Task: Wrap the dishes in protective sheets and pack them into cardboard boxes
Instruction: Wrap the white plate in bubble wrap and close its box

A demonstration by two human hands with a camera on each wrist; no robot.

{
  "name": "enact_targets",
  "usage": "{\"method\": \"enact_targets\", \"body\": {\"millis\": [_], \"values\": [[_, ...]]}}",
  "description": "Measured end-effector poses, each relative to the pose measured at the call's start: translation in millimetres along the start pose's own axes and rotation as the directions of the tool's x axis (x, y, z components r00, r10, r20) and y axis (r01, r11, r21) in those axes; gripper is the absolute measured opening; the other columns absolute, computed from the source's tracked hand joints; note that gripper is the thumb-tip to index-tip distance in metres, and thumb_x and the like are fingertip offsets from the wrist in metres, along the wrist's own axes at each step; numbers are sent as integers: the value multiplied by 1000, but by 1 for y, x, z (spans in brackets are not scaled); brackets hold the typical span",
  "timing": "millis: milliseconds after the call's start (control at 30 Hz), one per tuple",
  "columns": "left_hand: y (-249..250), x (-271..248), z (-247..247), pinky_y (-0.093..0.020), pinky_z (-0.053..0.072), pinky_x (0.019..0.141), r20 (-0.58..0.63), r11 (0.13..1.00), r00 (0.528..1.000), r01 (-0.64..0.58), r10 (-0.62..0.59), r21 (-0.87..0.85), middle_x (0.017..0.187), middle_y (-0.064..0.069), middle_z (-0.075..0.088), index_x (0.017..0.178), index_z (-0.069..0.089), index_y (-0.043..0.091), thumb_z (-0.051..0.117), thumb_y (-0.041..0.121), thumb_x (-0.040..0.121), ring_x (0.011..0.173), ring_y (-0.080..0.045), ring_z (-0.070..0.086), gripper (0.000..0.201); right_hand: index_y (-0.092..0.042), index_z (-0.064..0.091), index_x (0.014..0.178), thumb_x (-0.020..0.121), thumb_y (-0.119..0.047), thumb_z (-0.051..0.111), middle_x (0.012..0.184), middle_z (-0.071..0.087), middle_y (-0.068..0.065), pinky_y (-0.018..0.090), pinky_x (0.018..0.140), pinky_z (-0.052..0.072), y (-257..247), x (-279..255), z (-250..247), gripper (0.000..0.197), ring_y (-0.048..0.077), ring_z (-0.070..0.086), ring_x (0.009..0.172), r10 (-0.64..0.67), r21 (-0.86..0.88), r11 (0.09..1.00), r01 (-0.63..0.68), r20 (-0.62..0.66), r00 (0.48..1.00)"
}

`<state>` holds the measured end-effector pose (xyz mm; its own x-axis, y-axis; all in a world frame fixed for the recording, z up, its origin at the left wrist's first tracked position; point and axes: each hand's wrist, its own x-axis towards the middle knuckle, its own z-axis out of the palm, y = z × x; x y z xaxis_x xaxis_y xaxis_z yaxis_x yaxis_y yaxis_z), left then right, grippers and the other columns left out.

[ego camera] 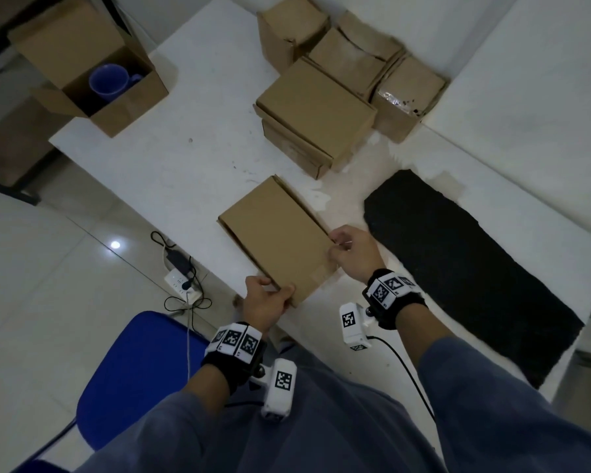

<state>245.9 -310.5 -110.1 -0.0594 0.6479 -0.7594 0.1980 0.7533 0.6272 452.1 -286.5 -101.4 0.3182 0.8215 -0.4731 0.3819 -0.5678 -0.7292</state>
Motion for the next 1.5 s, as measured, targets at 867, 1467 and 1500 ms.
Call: {"method": "enact_targets", "body": {"millis": [867,1467,1500], "values": [[37,1,-33,-44,56,91,-157,965,953,-264,260,-3,95,-1,73,98,61,18,72,29,88,91,-19,69,19,-16,57,86,78,-30,79,93,72,7,39,85,53,-34,4,-1,27,22,67,89,33,198,979,-39,37,999],[224,44,-121,-34,56,79,-206,886,862,-444,463,135,80,0,70,83,70,18,70,42,79,80,-20,67,24,-17,45,59,72,-55,72,56,55,9,46,69,56,-199,49,1,48,40,65,67,-158,72,982,174,-188,969],[231,48,-123,-38,58,83,-216,882,856,-457,471,112,85,0,71,88,68,22,72,40,77,83,-20,69,22,-17,46,60,72,-55,74,55,56,8,45,66,56,-206,53,1,48,39,65,64,-141,72,985,158,-198,970]]}}
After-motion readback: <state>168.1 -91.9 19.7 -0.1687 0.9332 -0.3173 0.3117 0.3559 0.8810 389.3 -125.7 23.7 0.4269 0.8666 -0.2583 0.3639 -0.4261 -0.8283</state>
